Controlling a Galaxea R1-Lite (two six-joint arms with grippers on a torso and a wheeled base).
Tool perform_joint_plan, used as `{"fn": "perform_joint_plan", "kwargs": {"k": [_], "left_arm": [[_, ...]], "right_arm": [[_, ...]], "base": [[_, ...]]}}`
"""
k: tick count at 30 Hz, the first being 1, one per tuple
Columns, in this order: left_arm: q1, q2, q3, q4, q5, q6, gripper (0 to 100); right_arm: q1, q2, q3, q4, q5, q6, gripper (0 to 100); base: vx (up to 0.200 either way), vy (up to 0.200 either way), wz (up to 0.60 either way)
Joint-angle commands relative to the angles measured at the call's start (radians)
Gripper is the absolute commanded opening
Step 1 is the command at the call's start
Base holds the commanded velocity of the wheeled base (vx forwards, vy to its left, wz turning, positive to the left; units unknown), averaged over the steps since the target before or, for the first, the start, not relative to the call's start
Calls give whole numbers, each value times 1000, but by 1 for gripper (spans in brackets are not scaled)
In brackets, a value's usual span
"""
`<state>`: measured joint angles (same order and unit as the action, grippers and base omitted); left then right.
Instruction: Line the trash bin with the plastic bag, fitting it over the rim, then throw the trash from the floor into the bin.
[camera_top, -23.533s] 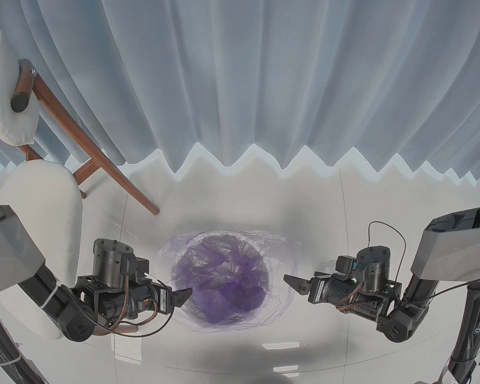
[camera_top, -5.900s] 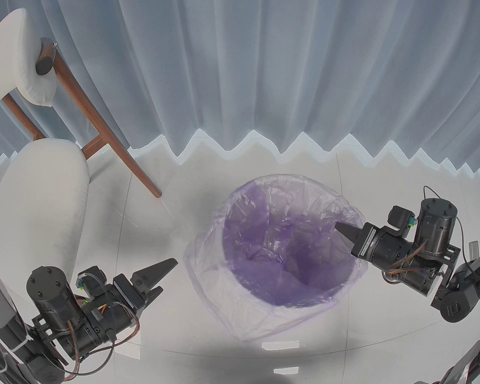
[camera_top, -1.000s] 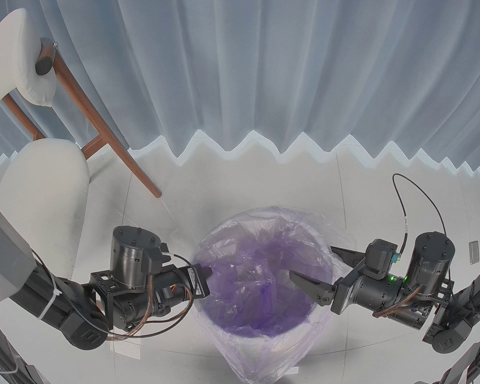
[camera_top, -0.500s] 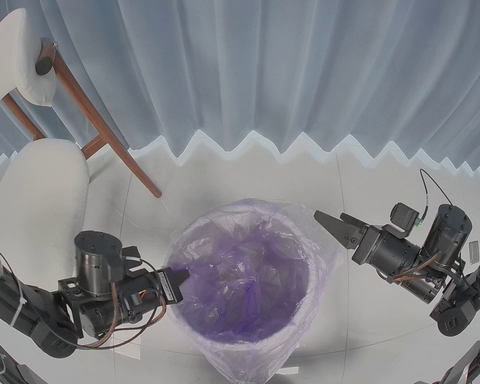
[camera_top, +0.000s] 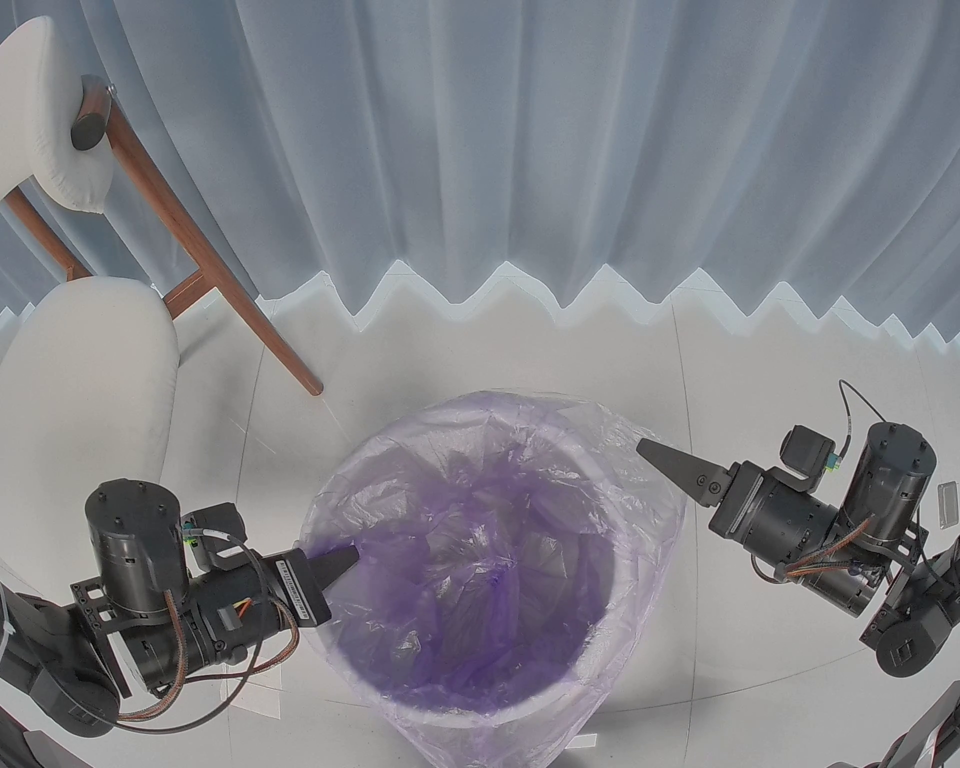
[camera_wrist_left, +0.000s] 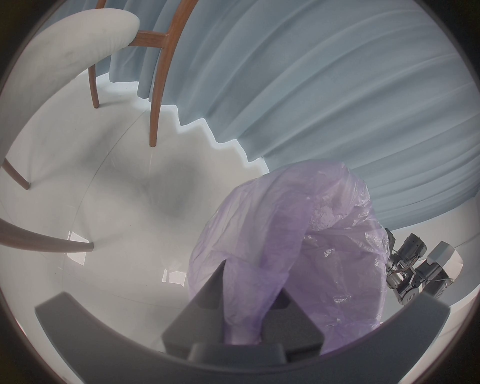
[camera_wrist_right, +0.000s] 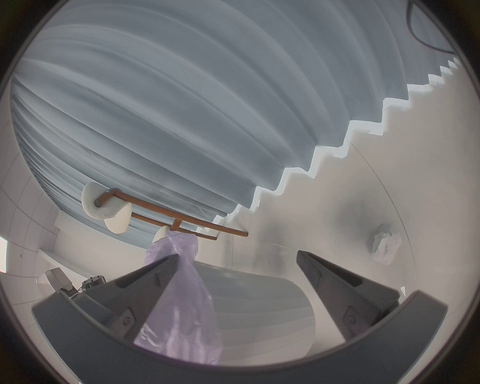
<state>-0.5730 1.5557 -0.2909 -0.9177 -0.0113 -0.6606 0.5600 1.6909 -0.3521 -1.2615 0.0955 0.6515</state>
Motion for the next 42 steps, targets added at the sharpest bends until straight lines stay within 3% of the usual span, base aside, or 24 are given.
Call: {"fn": "perform_joint_plan", "kwargs": {"k": [1, 13, 24, 32, 33, 42], "left_arm": [[1, -5, -4, 0, 1, 1, 0], [1, -3, -67, -12, 1, -5, 0], [-16, -49, -19, -87, -9, -71, 0], [-16, -46, -14, -87, -4, -71, 0], [-16, -46, -14, -87, -4, -71, 0], [1, -37, -14, -84, 1, -71, 0]], "right_arm": [[1, 7, 1, -7, -2, 0, 0], [-8, 35, 7, -3, 6, 25, 0], [-97, 236, -117, -81, 9, -36, 0], [-129, 188, -105, -75, 9, -38, 0], [-129, 188, -105, -75, 9, -38, 100], [-184, 46, 1, -72, 9, -16, 100]], "base": [[0, 0, 0], [0, 0, 0], [0, 0, 0], [0, 0, 0], [0, 0, 0], [0, 0, 0]]}}
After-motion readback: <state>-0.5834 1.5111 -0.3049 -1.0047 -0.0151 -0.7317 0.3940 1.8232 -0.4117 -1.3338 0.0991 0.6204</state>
